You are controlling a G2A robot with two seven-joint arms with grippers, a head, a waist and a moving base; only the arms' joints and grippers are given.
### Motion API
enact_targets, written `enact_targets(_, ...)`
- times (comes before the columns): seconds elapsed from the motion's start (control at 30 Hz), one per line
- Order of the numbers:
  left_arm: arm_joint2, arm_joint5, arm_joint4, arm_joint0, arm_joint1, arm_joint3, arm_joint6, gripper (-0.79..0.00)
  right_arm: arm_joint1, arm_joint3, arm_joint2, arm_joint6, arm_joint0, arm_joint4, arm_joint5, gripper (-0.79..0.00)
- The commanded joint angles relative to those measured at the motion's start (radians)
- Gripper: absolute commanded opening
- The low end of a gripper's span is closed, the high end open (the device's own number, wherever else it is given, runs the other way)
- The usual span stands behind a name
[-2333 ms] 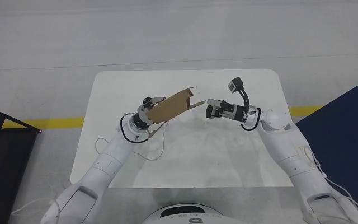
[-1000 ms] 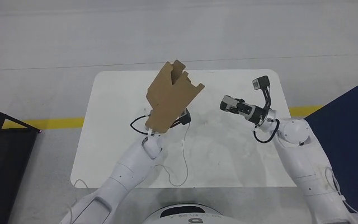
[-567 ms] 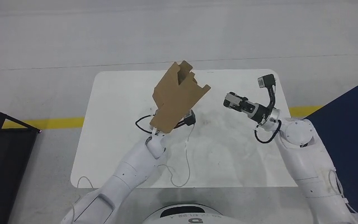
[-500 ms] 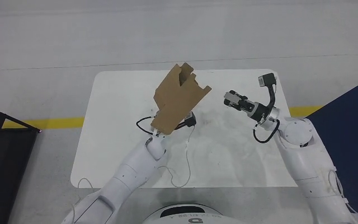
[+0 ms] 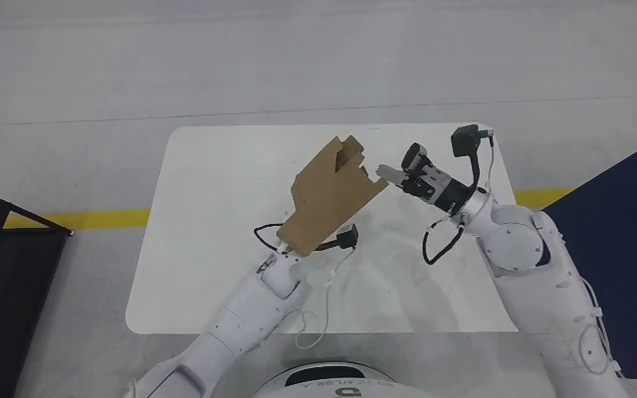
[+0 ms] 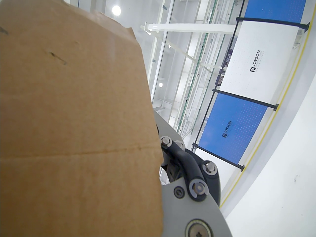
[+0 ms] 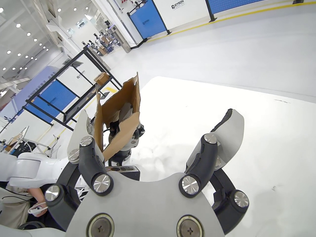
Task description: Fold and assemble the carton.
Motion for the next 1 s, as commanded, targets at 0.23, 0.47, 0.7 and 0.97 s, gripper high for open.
enact_targets(0.23,-0.074,-0.060,0.000,0.019,-0.058,0.031,-0.045,-0.785,-0.004,-0.035,0.001,-0.116,-0.039,-0.049,-0.091,0.000)
enact_targets(0.47,-0.187,-0.056,0.006,-0.042,-0.064,0.025,0.049,-0.785,-0.007,-0.050,-0.042,-0.050,-0.044,-0.061,-0.023,0.000)
enact_targets(0.7,-0.210,-0.101,0.180,-0.076,-0.073,0.029,-0.001,-0.785,-0.022,-0.082,-0.146,-0.016,0.035,-0.068,0.048,0.000)
enact_targets(0.97,-0.217,-0.132,0.442,-0.096,-0.090,0.058,-0.173,-0.785,-0.042,-0.121,-0.253,0.024,0.124,-0.070,0.141,0.000)
